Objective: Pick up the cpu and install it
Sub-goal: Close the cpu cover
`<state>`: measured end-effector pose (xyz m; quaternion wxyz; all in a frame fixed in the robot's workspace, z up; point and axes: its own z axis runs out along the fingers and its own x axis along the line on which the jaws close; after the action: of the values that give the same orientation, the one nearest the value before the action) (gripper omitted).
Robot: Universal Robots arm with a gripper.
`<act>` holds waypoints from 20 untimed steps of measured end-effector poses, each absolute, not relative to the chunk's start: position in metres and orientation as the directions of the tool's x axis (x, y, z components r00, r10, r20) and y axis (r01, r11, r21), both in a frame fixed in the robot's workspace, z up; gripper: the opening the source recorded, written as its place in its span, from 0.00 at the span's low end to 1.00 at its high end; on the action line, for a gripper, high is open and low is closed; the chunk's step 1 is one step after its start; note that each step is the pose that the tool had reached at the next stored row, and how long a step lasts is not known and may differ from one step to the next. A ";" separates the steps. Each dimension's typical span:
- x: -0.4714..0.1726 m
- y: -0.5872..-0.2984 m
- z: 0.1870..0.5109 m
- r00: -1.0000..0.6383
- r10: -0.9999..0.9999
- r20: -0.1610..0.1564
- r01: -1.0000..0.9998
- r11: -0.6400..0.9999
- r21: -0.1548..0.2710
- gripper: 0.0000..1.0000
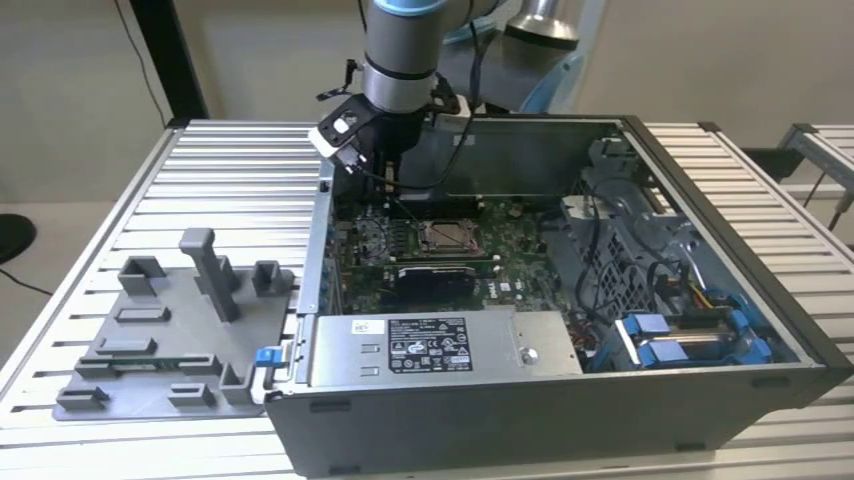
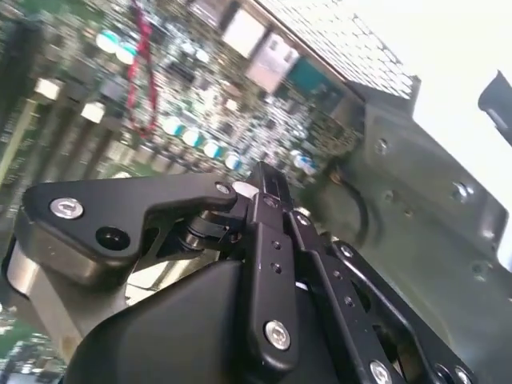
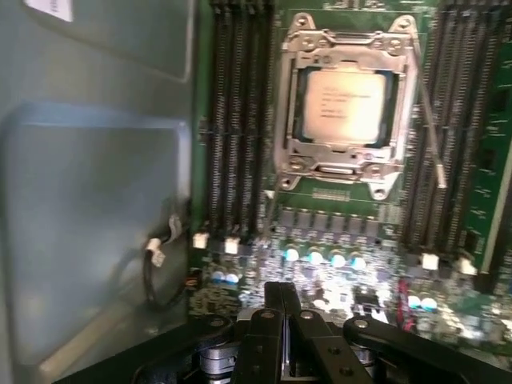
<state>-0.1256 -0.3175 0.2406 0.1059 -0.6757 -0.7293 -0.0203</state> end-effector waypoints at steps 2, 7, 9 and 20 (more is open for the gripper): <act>-0.126 -0.317 0.240 -0.065 0.974 0.216 0.990 0.090 -0.110 0.00; -0.124 -0.317 0.241 -0.065 0.972 0.224 0.990 0.091 -0.110 0.00; -0.119 -0.317 0.244 -0.065 0.972 0.224 0.990 0.091 -0.110 0.00; -0.088 -0.317 0.259 -0.065 0.972 0.228 0.990 0.092 -0.109 0.00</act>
<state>-0.0878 -0.3174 0.2592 0.1218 -0.6729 -0.7287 -0.0374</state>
